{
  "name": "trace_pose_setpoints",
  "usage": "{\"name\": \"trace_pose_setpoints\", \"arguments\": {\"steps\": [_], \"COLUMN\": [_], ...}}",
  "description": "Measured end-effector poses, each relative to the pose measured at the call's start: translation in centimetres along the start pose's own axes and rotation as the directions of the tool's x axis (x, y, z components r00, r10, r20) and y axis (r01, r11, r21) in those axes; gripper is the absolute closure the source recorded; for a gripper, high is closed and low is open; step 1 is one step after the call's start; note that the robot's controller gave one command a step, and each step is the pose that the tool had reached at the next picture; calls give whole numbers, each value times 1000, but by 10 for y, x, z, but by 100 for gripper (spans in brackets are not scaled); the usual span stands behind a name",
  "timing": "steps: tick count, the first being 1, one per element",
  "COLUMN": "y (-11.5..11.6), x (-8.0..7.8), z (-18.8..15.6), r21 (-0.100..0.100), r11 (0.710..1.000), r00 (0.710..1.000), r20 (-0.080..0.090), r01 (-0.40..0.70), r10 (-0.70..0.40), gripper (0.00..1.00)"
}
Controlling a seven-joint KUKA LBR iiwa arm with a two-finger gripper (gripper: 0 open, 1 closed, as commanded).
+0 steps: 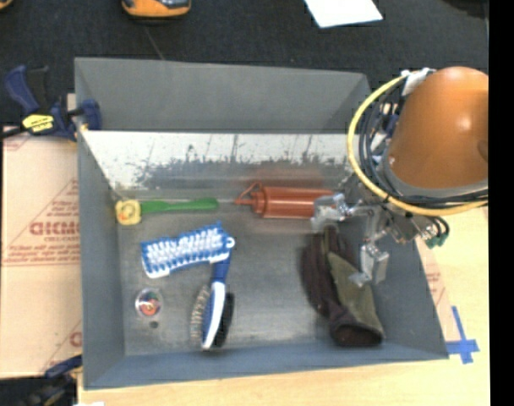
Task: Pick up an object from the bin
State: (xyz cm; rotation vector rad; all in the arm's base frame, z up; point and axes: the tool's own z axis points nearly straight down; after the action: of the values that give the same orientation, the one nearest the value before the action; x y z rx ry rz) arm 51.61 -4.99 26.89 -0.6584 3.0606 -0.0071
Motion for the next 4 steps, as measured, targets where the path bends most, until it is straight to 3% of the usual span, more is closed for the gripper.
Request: {"name": "trace_pose_setpoints", "arguments": {"steps": [1,2,3,4], "y": [-6,24,22,25], "x": [2,-51,-63,-72], "z": [-4,-35,17,30], "r21": [1,0,6,0], "r11": [1000,996,993,995], "r00": [1000,996,993,995], "r20": [-3,0,9,1], "r01": [-21,94,118,95], "r10": [21,-94,-118,-95], "gripper": [0,0,0,0]}}
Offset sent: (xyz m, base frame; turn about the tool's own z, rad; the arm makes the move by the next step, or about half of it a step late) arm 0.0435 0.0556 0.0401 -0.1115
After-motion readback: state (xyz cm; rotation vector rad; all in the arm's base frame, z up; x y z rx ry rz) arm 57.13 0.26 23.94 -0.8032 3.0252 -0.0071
